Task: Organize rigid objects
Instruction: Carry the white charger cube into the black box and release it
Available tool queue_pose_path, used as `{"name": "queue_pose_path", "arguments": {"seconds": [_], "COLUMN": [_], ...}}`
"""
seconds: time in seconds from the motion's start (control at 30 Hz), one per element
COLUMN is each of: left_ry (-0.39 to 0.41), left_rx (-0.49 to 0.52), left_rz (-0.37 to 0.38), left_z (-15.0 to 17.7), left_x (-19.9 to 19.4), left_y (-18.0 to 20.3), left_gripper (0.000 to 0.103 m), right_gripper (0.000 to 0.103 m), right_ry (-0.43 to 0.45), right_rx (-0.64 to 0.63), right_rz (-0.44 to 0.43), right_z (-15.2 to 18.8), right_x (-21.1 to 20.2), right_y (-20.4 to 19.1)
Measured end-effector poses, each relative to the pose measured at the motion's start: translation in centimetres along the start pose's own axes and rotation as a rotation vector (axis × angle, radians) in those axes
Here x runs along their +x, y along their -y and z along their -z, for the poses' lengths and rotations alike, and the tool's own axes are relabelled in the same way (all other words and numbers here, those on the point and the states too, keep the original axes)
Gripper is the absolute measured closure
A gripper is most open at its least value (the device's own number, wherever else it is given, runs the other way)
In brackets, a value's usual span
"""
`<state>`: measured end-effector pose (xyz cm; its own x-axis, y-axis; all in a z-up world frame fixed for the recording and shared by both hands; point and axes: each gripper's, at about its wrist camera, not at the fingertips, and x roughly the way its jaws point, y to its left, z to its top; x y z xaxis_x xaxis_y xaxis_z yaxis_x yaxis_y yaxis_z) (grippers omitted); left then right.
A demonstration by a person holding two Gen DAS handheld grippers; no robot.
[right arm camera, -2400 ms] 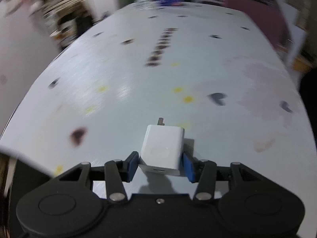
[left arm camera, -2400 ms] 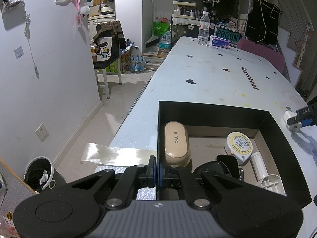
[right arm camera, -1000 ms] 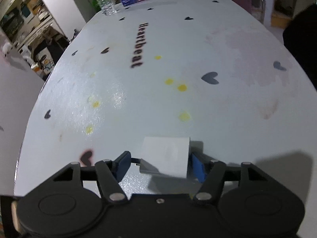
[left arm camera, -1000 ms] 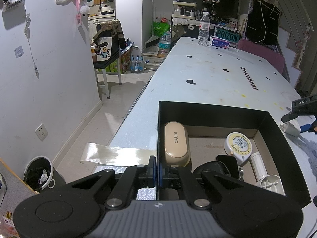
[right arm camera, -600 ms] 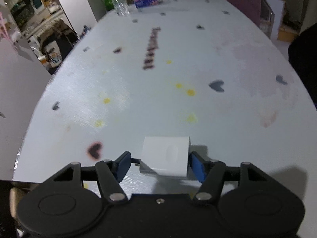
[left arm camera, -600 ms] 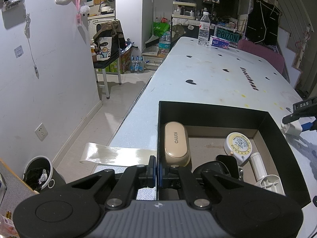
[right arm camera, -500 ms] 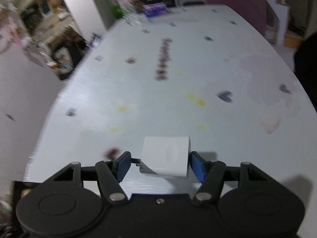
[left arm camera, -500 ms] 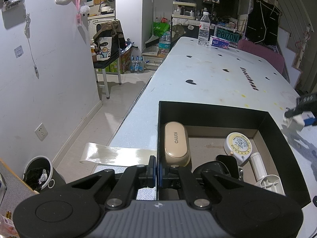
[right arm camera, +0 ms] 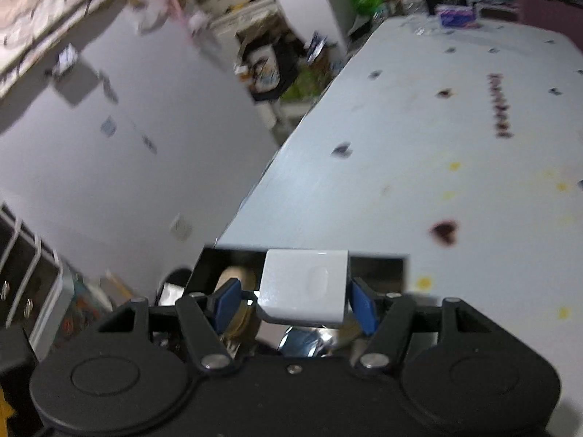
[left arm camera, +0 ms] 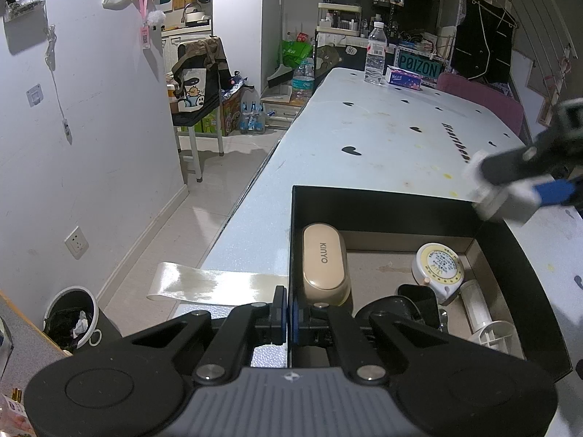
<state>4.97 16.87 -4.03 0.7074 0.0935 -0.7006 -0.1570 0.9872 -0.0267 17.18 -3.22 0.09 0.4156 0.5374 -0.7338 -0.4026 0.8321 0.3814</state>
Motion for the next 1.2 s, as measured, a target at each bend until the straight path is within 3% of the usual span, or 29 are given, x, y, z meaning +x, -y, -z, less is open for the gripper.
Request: {"name": "queue_pose_path", "arguments": {"seconds": [0.2,0.47,0.53,0.87,1.2], "left_ry": [0.001,0.004,0.005,0.005,0.005], "left_rx": [-0.001,-0.007,-0.008,-0.01,-0.01], "left_rz": [0.002,0.012,0.015,0.017,0.018], "left_z": [0.0,-0.1,0.0,0.0,0.0], "left_x": [0.0,-0.1,-0.1,-0.1,-0.1], "left_y": [0.0,0.0,-0.1,-0.1,-0.2], "left_gripper": [0.101,0.1,0.1,0.1,0.1], "right_gripper": [0.037,0.037,0.033,0.032,0.03], "right_ry": [-0.081,-0.102,-0.09,-0.085,-0.045], "right_rx": [-0.017,0.062,0.064,0.01,-0.061], "right_rz": [0.039,0.032,0.04,0.047,0.051], "right_z": [0.7,0.7,0.7,0.7,1.7], "right_x": [3.8,6.4,6.4,4.4,0.1], "right_y": [-1.4,-2.3,-2.4,-2.3,-2.3]}}
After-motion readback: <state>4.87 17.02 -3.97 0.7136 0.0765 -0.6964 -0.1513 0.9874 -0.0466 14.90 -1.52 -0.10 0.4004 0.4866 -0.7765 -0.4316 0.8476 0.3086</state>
